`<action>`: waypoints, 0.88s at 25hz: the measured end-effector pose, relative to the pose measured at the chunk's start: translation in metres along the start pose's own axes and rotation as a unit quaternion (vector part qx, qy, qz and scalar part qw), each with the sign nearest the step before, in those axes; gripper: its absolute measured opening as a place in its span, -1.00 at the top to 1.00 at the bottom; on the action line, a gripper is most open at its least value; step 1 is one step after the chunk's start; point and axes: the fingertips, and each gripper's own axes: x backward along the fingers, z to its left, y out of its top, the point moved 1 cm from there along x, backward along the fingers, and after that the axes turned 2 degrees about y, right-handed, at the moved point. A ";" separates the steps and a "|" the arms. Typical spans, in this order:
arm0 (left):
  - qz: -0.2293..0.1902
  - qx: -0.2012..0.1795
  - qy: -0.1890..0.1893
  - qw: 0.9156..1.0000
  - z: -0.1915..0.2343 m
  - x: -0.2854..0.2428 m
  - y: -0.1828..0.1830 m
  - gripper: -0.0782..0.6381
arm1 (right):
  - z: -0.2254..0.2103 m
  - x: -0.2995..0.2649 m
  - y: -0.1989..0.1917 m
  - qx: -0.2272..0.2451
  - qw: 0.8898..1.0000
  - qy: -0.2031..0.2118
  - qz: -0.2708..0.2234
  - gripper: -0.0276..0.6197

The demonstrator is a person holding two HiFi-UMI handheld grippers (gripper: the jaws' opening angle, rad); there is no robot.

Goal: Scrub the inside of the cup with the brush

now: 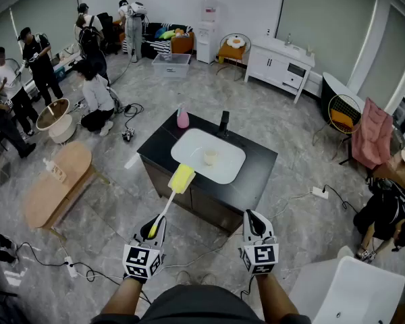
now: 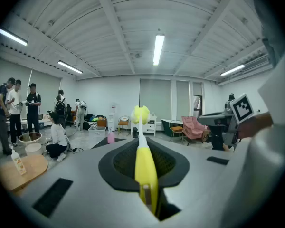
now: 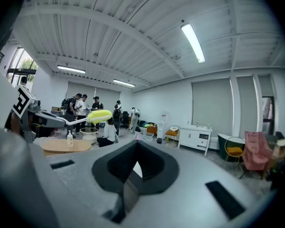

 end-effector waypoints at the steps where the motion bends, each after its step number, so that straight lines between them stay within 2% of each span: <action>1: 0.000 0.000 -0.001 1.000 -0.002 0.001 0.000 0.69 | -0.001 0.002 -0.001 0.000 1.000 0.000 0.001 0.91; 12: -0.001 -0.003 0.008 1.000 -0.013 0.007 -0.001 0.69 | -0.010 0.014 -0.007 0.002 1.000 0.000 0.004 0.91; 22: 0.001 -0.008 0.023 1.000 -0.025 0.000 -0.010 0.69 | -0.021 0.009 -0.027 0.008 1.000 0.026 0.008 0.91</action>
